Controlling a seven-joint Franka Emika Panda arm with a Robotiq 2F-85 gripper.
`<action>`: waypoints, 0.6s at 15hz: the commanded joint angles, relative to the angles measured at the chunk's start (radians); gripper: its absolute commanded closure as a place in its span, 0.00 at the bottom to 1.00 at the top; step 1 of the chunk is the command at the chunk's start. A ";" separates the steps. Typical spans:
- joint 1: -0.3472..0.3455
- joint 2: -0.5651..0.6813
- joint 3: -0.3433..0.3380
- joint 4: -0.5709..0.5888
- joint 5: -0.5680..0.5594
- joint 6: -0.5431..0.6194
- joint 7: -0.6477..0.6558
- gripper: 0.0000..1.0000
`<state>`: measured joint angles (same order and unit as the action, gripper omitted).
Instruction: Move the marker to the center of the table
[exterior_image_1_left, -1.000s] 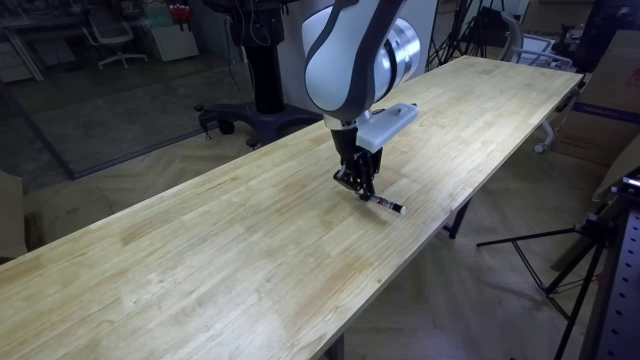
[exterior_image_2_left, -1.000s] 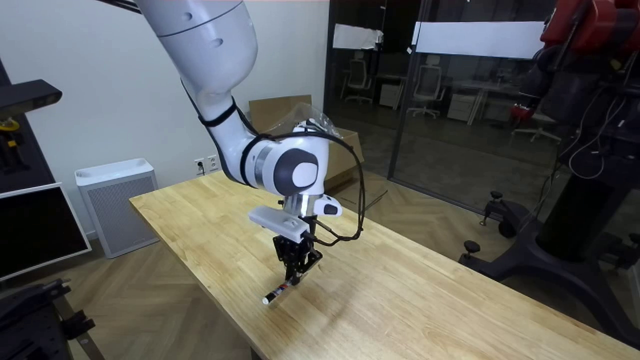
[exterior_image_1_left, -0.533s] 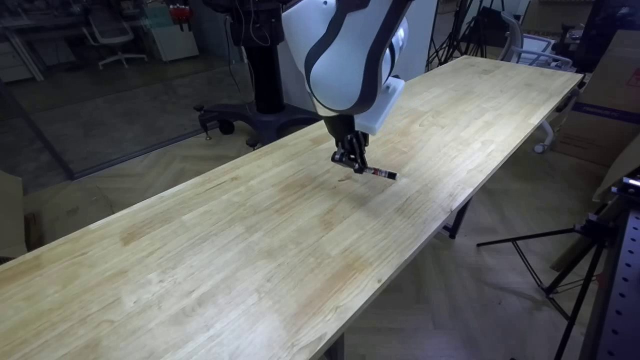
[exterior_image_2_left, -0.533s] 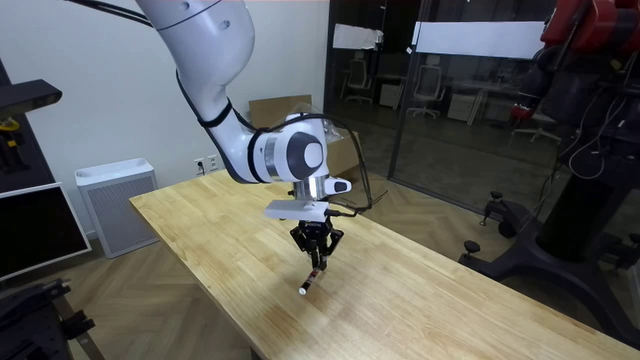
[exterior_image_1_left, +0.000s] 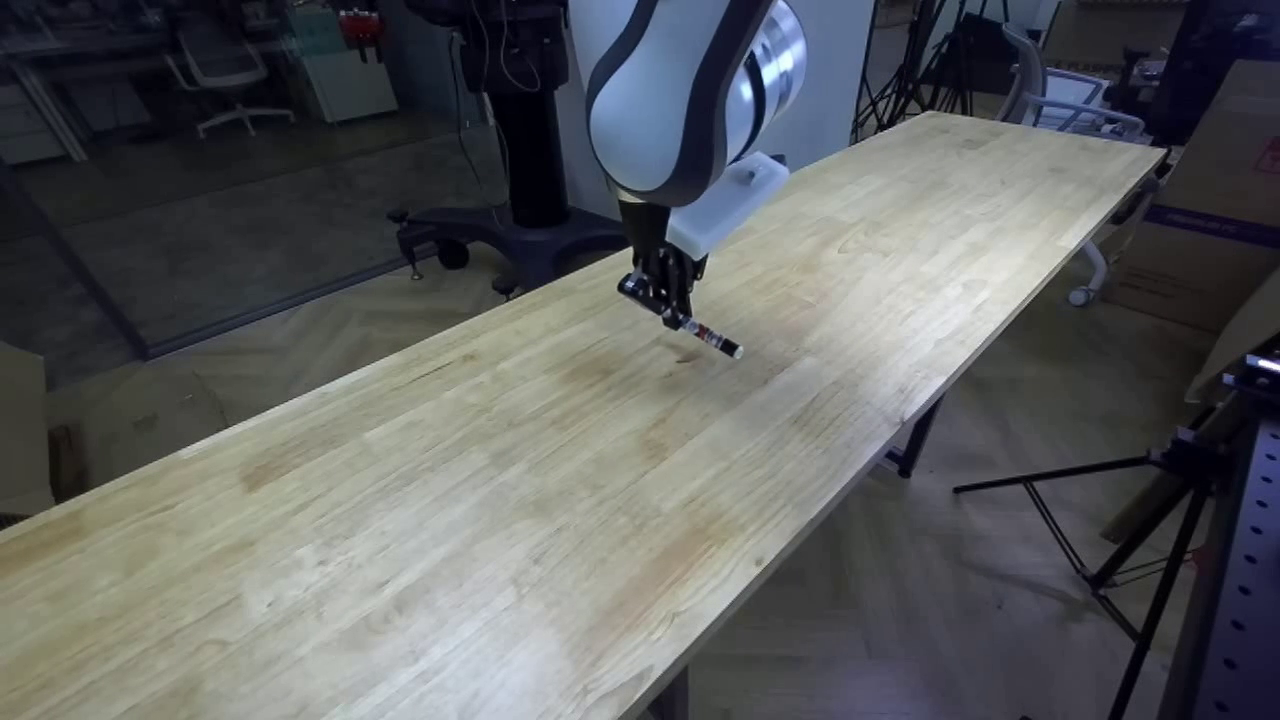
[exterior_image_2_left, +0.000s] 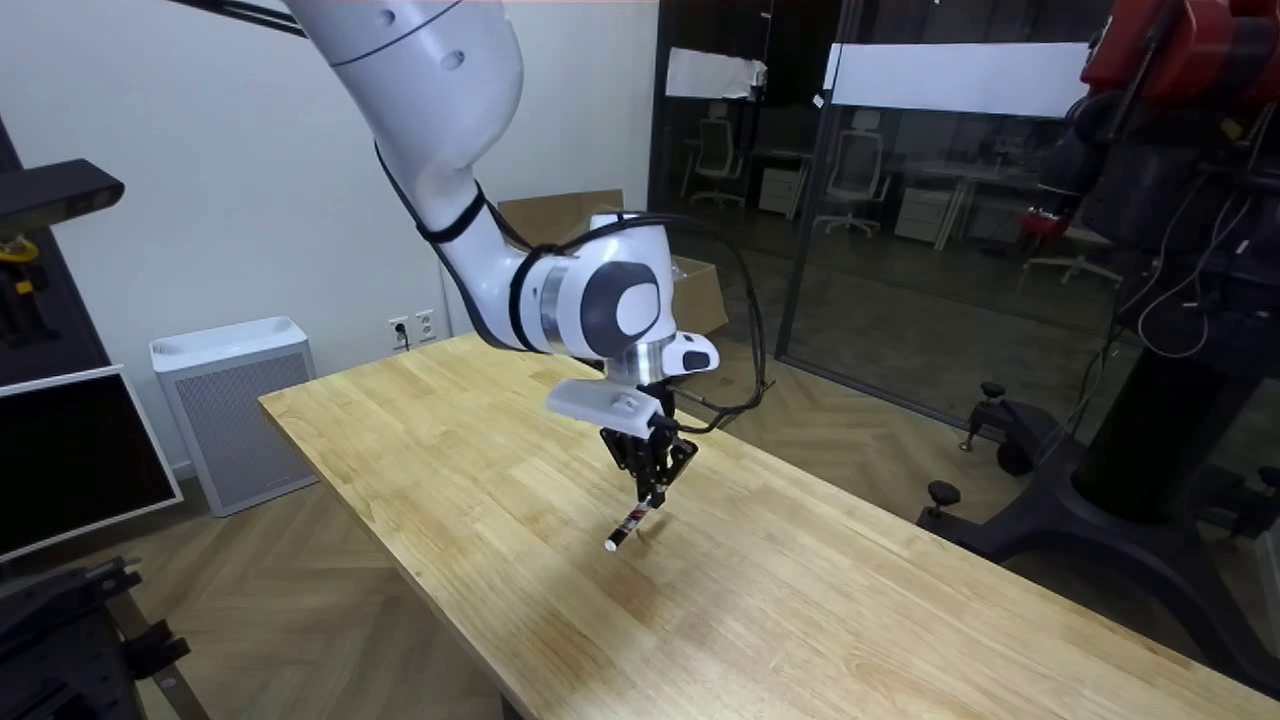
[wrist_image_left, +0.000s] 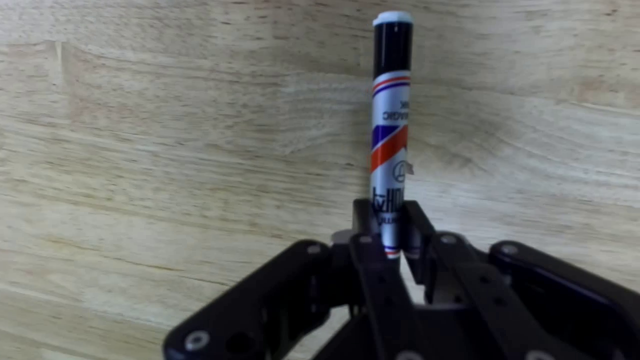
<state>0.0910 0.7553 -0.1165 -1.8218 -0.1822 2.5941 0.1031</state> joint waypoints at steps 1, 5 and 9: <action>-0.031 0.046 0.046 0.063 0.054 -0.039 -0.019 0.96; -0.035 0.087 0.072 0.102 0.076 -0.055 -0.041 0.96; -0.033 0.106 0.080 0.129 0.078 -0.074 -0.055 0.57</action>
<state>0.0684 0.8400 -0.0498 -1.7445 -0.1184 2.5596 0.0701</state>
